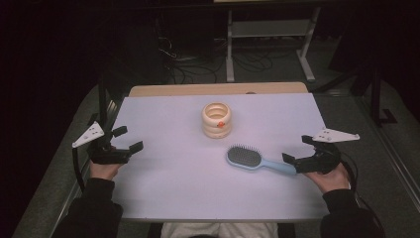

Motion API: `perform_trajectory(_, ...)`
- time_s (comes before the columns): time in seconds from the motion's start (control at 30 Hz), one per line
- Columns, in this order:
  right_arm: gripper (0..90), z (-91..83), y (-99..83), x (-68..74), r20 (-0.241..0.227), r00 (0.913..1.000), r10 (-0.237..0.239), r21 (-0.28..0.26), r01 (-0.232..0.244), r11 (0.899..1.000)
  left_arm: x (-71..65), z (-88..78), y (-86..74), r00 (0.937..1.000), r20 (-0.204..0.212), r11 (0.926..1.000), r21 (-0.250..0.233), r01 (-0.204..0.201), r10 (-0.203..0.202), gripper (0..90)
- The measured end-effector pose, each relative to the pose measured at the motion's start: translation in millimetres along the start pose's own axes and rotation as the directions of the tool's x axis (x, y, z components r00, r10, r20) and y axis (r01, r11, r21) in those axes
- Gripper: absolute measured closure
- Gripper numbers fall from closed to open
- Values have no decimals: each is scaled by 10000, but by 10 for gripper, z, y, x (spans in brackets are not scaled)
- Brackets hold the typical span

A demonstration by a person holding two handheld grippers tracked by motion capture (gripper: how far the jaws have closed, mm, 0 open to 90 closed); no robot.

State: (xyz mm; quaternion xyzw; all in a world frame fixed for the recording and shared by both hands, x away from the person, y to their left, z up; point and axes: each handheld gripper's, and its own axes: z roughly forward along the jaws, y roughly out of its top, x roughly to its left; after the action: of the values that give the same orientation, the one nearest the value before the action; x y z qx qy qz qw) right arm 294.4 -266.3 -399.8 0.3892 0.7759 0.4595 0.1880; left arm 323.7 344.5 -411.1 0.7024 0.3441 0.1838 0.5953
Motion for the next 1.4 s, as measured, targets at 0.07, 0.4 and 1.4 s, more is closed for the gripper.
perform_trajectory(0.07, 0, 4, -2, -5, -23, 10000, 11, 58, -11, 10000, 0, 4, -2, 10000, 5, 10000, 26, 9, -9, 0)
perform_trajectory(0.4, 0, 37, 4, -1, -239, 9997, -42, 283, 49, 9996, -12, 22, -11, 9999, 136, 9999, 117, -24, 22, 0)
perform_trajectory(1.4, 0, -8, 35, -7, -214, 9998, -28, 217, 33, 9998, -22, 35, -22, 9999, 156, 9998, 181, -24, 22, 0)
